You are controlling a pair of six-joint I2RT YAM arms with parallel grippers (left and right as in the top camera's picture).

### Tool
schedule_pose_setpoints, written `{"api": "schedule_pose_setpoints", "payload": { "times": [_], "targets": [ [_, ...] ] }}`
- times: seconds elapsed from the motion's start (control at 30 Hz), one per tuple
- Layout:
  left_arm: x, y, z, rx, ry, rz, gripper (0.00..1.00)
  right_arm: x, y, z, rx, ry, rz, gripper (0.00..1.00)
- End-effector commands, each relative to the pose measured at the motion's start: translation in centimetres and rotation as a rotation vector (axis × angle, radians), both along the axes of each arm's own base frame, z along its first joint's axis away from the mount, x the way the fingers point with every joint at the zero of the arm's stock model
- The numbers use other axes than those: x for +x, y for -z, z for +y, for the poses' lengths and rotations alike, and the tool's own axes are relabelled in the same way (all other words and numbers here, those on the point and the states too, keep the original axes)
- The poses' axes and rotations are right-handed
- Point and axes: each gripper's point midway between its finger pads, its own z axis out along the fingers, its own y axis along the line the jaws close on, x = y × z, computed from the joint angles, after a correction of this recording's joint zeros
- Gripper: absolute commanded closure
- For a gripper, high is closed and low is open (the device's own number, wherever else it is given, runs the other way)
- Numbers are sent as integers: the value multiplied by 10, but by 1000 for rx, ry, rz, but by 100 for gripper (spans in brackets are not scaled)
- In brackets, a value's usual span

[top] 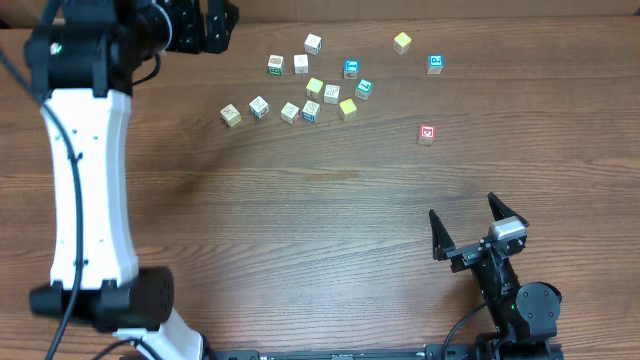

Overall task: Form a circle
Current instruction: 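Reach the left gripper forward over the block cluster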

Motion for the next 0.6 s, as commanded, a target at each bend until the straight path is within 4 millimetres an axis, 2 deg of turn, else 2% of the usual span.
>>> {"api": "schedule_pose_setpoints", "payload": {
  "times": [0.0, 0.17, 0.3, 0.33, 0.4, 0.47, 0.57],
  "targets": [
    [24, 34, -9, -52, 21, 78, 0, 0, 2, 0, -1, 2, -4, 0],
    [50, 73, -25, -135, 59, 146, 1, 0, 2, 0, -1, 2, -4, 0],
    [64, 106, -25, -131, 50, 200, 0, 0, 2, 0, -1, 2, -3, 0],
    [67, 116, -27, -141, 59, 220, 10, 0, 2, 0, -1, 2, -4, 0],
    [70, 132, -36, -164, 87, 252, 40, 0, 2, 0, -1, 2, -4, 0],
    [72, 153, -48, -168, 99, 298, 59, 0, 2, 0, -1, 2, -4, 0],
    [72, 180, -70, -147, 126, 348, 60, 0, 2, 0, -1, 2, -4, 0]
  ]
}}
